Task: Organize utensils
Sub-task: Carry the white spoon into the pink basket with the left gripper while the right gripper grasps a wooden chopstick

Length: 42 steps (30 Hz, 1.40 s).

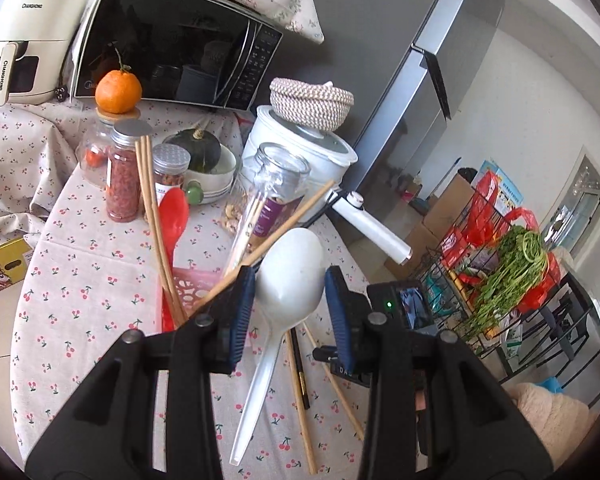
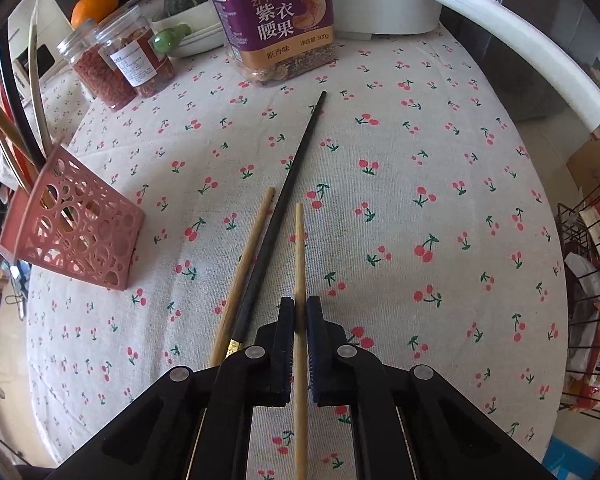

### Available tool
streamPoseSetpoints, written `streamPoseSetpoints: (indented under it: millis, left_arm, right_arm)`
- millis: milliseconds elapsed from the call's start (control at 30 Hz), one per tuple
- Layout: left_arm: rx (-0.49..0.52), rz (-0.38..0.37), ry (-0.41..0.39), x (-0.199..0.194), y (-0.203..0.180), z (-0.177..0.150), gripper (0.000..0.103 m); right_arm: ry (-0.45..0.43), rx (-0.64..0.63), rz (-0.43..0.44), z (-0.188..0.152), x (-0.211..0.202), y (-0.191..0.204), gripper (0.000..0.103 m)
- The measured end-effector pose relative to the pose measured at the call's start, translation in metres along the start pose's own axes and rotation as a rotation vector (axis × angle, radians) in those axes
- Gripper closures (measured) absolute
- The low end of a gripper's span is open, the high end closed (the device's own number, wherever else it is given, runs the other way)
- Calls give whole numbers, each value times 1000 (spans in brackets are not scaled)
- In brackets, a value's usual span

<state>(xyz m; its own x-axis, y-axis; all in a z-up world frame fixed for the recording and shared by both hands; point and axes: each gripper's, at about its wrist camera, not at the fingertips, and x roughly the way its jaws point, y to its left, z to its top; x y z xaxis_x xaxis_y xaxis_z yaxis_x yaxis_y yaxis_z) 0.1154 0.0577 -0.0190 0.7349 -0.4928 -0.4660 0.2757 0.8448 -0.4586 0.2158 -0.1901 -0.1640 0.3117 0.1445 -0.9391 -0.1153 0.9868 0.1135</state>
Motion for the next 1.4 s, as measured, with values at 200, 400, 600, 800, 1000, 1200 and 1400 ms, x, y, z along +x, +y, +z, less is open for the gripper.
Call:
streamPoseSetpoints:
  millis: [200,400,600,800,1000,1200,1400]
  left_arm:
    - [-50,-39,-166,-2,13,14,65]
    - [-68,-1,-297,11,17,25,65]
    - [-18,60,-333,32,17,26,65]
    - [-25,82,-308,43,27,16,64]
    - [-25,82,-224,40,21,4,59]
    - [-72,128,-106,22,25,-1,47]
    - [-42,197,25,2,26,-8,24]
  right_arm:
    - [-143,28,104,-8,-57,-6,97]
    - [-261,46,176,-13,-103,-11,97]
    - [-329,40,199,-11,-123,-10,97]
    - [-350,28,209,-6,-124,-5,97]
    - [-400,15,223,-6,-136,1,97]
    - [-475,-12,244,-9,-161,13,97]
    - [-565,-60,279,-14,-192,33,97]
